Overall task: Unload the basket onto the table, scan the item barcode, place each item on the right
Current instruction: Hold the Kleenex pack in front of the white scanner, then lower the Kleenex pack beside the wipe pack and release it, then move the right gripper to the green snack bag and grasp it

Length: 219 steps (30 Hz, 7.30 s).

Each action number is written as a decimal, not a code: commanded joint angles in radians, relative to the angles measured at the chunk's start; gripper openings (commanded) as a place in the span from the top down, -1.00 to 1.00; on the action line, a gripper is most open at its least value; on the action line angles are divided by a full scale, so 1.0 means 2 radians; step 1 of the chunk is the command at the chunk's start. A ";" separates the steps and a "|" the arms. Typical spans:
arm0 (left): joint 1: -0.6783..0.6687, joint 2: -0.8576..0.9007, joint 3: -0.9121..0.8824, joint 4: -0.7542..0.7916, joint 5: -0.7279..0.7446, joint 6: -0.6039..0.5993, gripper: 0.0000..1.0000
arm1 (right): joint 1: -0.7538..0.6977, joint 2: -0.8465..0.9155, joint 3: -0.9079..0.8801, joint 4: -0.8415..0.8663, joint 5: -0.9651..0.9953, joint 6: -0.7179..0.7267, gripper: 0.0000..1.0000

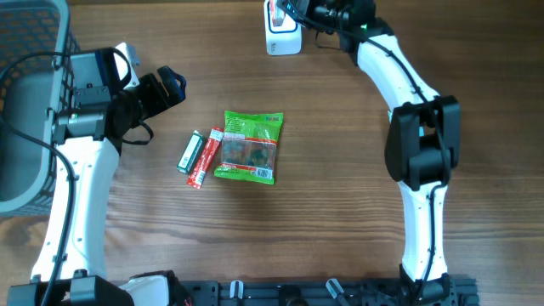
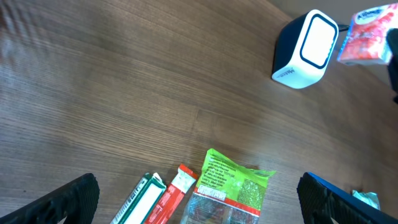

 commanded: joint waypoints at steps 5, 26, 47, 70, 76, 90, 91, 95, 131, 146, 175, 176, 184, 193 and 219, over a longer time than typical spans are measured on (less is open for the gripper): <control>0.002 -0.005 0.000 0.000 0.000 0.010 -1.00 | 0.002 0.053 0.008 0.026 0.015 0.047 0.92; 0.002 -0.005 0.000 0.000 0.000 0.010 -1.00 | -0.021 0.027 0.008 -0.007 -0.023 0.044 0.91; 0.002 -0.005 0.000 0.000 0.000 0.010 -1.00 | -0.028 -0.224 -0.096 -0.642 0.302 -0.292 0.91; 0.002 -0.005 0.000 0.000 0.000 0.010 -1.00 | -0.023 -0.311 -0.328 -0.484 0.336 -0.292 -0.21; 0.002 -0.005 0.000 0.000 0.000 0.010 -1.00 | -0.020 -0.335 -0.345 -0.501 0.293 -0.292 -0.23; 0.002 -0.005 0.000 0.000 0.000 0.010 -1.00 | -0.020 -0.335 -0.532 -0.311 0.359 -0.247 -0.19; 0.002 -0.005 0.000 0.000 0.000 0.010 -1.00 | -0.020 -0.335 -0.532 -0.311 0.377 -0.231 -0.19; 0.002 -0.005 0.000 0.000 0.000 0.010 -1.00 | -0.020 -0.335 -0.532 -0.304 0.392 -0.222 -0.20; 0.002 -0.005 0.000 0.000 0.000 0.010 -1.00 | 0.012 -0.454 -0.540 -0.215 0.015 -0.320 -0.99; 0.002 -0.005 0.000 0.000 0.000 0.010 -1.00 | 0.170 -0.328 -0.317 -0.308 0.185 -0.509 -1.00; 0.002 -0.005 0.000 0.000 0.000 0.010 -1.00 | 0.105 -0.185 -0.319 -0.386 0.255 -0.517 0.91; 0.002 -0.005 0.000 0.000 0.000 0.010 -1.00 | 0.102 -0.195 -0.319 -0.411 0.246 -0.500 0.92; 0.002 -0.005 0.000 0.000 0.000 0.010 -1.00 | 0.101 -0.264 -0.319 -0.420 0.190 -0.502 -0.22; 0.002 -0.005 0.000 0.000 0.000 0.010 -1.00 | 0.104 -0.235 -0.319 -0.249 0.123 -0.557 -0.42; 0.002 -0.005 0.000 0.000 0.000 0.010 -1.00 | 0.158 -0.163 -0.319 -0.208 0.135 -0.632 -0.61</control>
